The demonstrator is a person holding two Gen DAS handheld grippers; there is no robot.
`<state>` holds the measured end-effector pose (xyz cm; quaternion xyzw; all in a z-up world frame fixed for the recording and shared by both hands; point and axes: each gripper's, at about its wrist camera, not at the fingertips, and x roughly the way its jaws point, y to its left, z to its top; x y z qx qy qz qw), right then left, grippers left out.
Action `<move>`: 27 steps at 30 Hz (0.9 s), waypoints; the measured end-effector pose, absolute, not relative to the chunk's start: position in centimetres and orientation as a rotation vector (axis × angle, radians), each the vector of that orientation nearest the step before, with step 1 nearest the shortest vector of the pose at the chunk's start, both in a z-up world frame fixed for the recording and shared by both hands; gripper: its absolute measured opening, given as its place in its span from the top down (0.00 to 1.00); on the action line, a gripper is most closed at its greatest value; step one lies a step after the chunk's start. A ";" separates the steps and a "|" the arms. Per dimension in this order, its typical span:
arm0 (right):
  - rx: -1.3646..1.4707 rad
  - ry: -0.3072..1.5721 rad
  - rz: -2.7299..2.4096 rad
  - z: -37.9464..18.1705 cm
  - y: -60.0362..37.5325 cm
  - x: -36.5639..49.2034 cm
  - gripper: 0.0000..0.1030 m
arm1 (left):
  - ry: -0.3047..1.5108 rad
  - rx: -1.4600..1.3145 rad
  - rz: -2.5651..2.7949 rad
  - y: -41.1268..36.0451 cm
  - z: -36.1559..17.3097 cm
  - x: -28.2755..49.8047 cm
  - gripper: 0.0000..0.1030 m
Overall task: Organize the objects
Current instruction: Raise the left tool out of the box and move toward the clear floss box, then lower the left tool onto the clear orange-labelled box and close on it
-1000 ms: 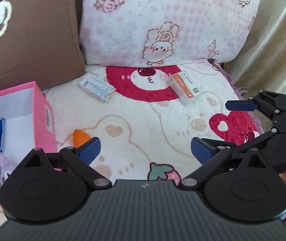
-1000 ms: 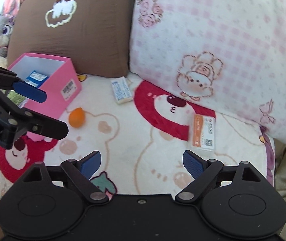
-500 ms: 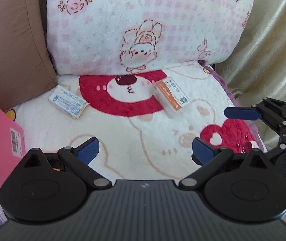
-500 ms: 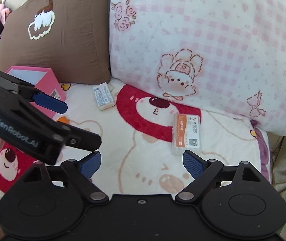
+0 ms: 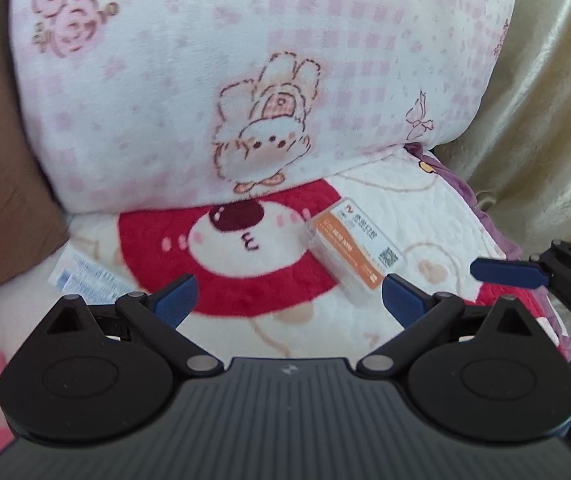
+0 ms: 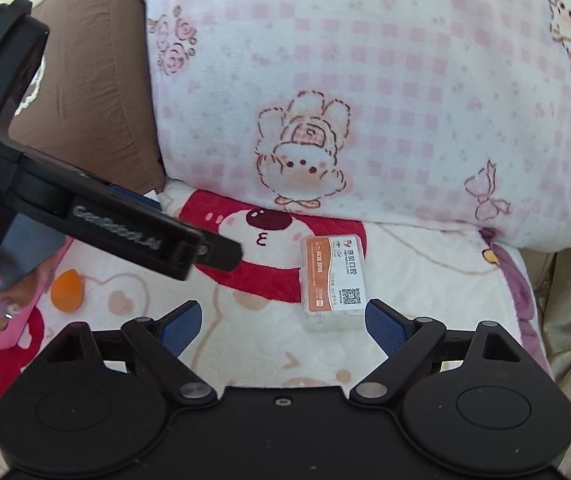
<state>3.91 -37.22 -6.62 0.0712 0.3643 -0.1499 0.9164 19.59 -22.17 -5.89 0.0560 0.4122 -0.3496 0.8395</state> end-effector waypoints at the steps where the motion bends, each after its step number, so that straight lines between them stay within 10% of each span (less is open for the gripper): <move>1: 0.175 0.746 -0.314 -6.9 -37.5 4.1 0.11 | 0.873 0.105 -0.752 -22.5 -6.2 20.1 0.03; 23: 0.159 0.668 -0.409 -14.4 -40.5 7.0 0.12 | 0.929 -0.014 -0.778 -27.9 -13.1 26.3 0.10; 27: 0.144 0.689 -0.432 -14.8 -40.9 7.5 0.24 | 0.916 -0.055 -0.804 -27.9 -13.4 26.7 0.19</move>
